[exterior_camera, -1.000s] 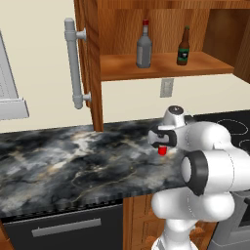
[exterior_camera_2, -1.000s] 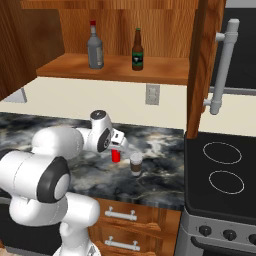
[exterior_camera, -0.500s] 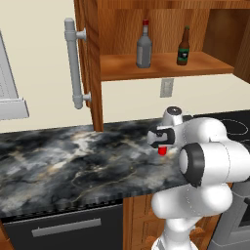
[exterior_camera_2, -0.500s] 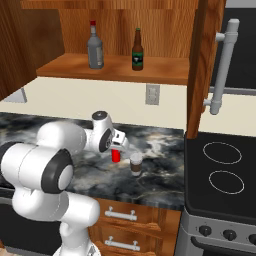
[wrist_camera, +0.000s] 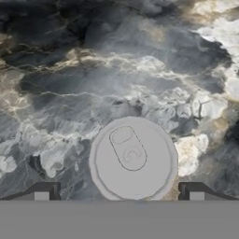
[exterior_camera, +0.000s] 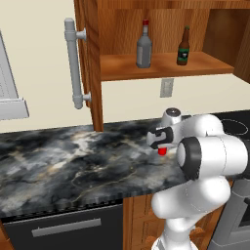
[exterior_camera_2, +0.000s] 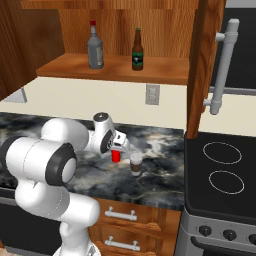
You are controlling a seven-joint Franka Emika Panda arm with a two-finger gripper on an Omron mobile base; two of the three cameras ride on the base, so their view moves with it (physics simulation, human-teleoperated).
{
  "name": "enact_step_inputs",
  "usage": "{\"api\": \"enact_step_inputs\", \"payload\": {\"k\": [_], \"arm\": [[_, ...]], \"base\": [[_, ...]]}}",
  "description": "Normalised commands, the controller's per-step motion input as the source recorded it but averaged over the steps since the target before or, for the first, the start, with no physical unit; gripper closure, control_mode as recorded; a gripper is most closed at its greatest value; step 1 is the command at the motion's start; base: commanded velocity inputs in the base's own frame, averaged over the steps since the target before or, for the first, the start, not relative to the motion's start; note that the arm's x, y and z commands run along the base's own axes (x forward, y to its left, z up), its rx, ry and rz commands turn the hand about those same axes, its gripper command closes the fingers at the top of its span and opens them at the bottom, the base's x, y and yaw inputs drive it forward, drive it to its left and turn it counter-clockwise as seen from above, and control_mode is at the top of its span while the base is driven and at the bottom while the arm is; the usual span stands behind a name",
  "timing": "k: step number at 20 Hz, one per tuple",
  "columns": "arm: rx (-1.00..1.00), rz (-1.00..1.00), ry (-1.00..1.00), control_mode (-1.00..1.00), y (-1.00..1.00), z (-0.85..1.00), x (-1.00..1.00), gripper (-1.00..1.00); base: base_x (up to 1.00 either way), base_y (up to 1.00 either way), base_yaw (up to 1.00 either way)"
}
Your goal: Sort all alcoholic drinks to one cabinet, and non-alcoholic drinks to the other.
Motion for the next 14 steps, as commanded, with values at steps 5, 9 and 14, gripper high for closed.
{"api": "enact_step_inputs", "payload": {"k": [5, 9, 14], "arm": [[0.0, 0.0, 0.0, -1.0, -0.03, -0.07, 0.07, -1.0], [0.0, 0.0, 0.0, -1.0, -0.03, -0.08, 0.08, -1.0], [0.0, 0.0, 0.0, -1.0, -0.01, -0.07, 0.05, -1.0]], "base": [[0.0, 0.0, 0.0], [0.0, 0.0, 0.0], [0.0, 0.0, 0.0]]}}
